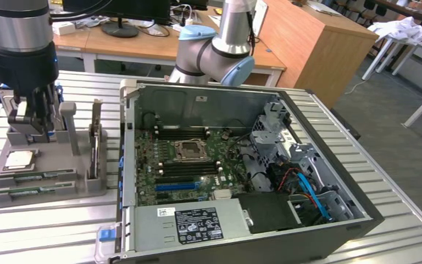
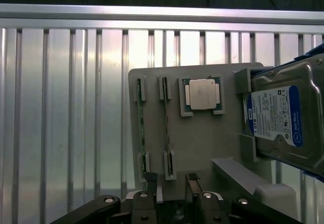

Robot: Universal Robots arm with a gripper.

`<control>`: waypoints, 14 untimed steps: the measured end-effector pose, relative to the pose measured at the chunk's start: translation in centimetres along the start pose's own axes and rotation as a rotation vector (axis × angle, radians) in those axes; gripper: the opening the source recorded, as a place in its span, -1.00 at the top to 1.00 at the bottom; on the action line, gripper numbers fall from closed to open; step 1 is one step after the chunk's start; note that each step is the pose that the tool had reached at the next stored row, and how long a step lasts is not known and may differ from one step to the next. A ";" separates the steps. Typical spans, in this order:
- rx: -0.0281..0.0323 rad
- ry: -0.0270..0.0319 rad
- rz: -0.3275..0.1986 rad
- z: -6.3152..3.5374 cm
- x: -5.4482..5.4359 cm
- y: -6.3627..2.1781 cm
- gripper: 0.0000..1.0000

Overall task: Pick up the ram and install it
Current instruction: 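Pick up the ram and move it above insertion slot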

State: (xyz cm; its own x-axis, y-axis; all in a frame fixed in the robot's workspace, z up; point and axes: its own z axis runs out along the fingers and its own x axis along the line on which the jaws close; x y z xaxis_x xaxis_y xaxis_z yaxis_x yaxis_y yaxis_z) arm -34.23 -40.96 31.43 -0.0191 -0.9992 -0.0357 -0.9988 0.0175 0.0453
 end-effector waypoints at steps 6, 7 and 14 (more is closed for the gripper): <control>-0.0001 0.0000 0.000 0.20 0.0 -0.01 0.29; 0.0000 0.0000 0.000 0.24 0.0 -0.01 0.29; 0.0000 0.0000 0.000 0.48 0.0 -0.02 0.29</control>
State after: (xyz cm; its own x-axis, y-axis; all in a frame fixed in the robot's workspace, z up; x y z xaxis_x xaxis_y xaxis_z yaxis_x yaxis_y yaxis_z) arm -34.23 -40.96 30.95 -0.0191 -0.9992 -0.0357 -0.9988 0.0175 0.0453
